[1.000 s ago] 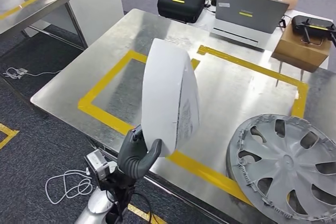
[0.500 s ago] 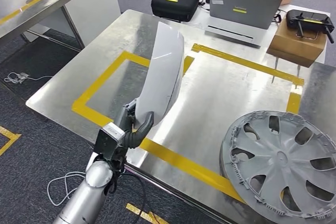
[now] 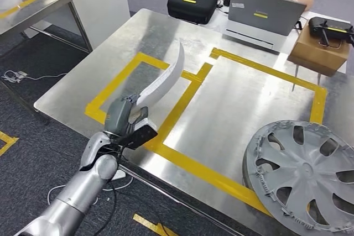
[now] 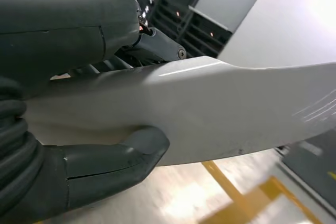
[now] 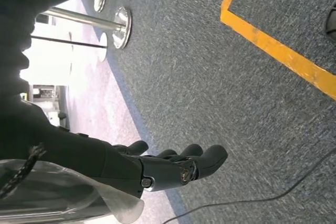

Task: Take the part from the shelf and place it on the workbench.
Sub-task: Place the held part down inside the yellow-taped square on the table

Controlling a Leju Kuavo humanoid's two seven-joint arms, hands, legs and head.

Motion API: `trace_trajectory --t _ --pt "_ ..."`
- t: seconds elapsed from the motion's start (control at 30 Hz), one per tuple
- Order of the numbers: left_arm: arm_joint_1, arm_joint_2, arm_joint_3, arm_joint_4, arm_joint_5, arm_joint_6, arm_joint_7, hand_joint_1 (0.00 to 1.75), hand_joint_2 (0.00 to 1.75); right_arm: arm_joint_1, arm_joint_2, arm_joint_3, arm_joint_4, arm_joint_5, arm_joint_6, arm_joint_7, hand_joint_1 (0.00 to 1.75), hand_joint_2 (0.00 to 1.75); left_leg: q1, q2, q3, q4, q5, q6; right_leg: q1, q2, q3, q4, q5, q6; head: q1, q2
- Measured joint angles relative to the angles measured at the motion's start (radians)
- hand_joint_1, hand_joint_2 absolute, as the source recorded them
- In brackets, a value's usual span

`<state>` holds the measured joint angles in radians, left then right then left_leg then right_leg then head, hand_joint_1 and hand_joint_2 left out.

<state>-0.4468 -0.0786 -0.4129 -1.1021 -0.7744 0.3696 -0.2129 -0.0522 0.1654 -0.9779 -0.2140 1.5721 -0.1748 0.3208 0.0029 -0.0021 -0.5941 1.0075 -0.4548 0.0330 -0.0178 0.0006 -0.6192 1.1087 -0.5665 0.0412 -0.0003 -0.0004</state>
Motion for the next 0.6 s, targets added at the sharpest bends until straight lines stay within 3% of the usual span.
trace_trajectory --t 0.07,0.1,0.13,0.2,0.27,0.3,0.4,0.47,0.53,0.6 --pt "-0.03 0.018 -0.002 0.05 -0.126 0.014 0.058 1.75 1.75 0.001 -0.002 0.004 0.0 0.0 0.001 0.0 0.0 1.75 -0.004 0.001 -0.002 0.0 -0.001 0.004 0.0 0.0 -0.069 0.135 -0.05 0.001 0.002 0.0" --pt "-0.044 0.028 -0.003 0.077 -0.187 0.016 0.086 1.75 1.75 0.001 -0.003 0.006 0.0 0.0 0.002 0.0 0.0 1.75 -0.007 0.001 -0.002 0.001 -0.001 0.005 0.0 0.0 -0.09 0.172 -0.054 0.0 0.002 0.0" --pt "-0.059 0.038 -0.004 0.104 -0.239 0.016 0.109 1.75 1.75 0.001 -0.003 0.007 0.0 0.0 0.002 -0.001 0.0 1.75 -0.01 0.001 -0.001 0.001 -0.001 0.005 0.001 0.0 -0.092 0.17 -0.039 -0.002 0.002 0.0" --pt "-0.088 0.053 -0.005 0.15 -0.318 0.011 0.141 1.75 1.75 0.001 -0.006 0.01 0.0 0.0 0.003 -0.002 0.0 1.75 -0.013 0.0 0.0 0.002 -0.001 0.005 0.004 0.0 -0.043 0.059 0.031 -0.012 0.002 0.0" --pt "-0.119 0.064 -0.006 0.189 -0.362 0.004 0.154 1.75 1.75 -0.001 -0.01 0.013 0.0 0.0 0.004 -0.004 0.0 1.75 -0.018 -0.002 -0.002 0.005 -0.003 0.002 0.009 -0.001 0.018 -0.062 0.075 -0.022 0.001 0.0" --pt "-0.132 0.069 -0.006 0.205 -0.375 0.001 0.156 1.75 1.75 -0.002 -0.012 0.014 0.0 0.0 0.004 -0.005 0.0 1.75 -0.02 -0.001 -0.004 0.007 -0.003 -0.001 0.011 -0.001 0.034 -0.093 0.081 -0.024 0.001 0.0" --pt "-0.154 0.079 -0.013 0.24 -0.404 -0.014 0.154 1.75 1.75 -0.002 -0.013 0.018 0.0 0.0 0.004 -0.006 0.0 1.75 -0.019 -0.001 -0.007 0.011 -0.004 -0.013 0.011 0.001 0.042 -0.108 0.081 -0.033 0.0 0.0" --pt "-0.164 0.082 -0.022 0.257 -0.413 -0.021 0.142 0.87 1.75 -0.002 -0.014 0.024 0.0 0.0 0.004 -0.008 0.0 0.87 -0.016 -0.001 -0.024 0.051 -0.033 -0.025 0.006 -0.001 0.046 -0.114 0.085 -0.042 -0.003 0.0" --pt "-0.169 0.085 -0.029 0.27 -0.414 -0.026 0.128 0.0 1.75 -0.004 -0.015 0.03 -0.001 0.0 0.006 -0.012 0.0 0.0 -0.008 0.0 -0.077 0.17 -0.094 -0.038 0.004 -0.001 0.048 -0.116 0.085 -0.047 -0.006 0.0" --pt "-0.168 0.086 -0.035 0.282 -0.414 -0.029 0.117 0.0 1.75 -0.005 -0.015 0.034 -0.001 0.0 0.007 -0.013 0.0 0.0 0.0 0.0 -0.131 0.284 -0.132 -0.047 0.003 -0.001 0.05 -0.115 0.084 -0.047 -0.006 0.0"
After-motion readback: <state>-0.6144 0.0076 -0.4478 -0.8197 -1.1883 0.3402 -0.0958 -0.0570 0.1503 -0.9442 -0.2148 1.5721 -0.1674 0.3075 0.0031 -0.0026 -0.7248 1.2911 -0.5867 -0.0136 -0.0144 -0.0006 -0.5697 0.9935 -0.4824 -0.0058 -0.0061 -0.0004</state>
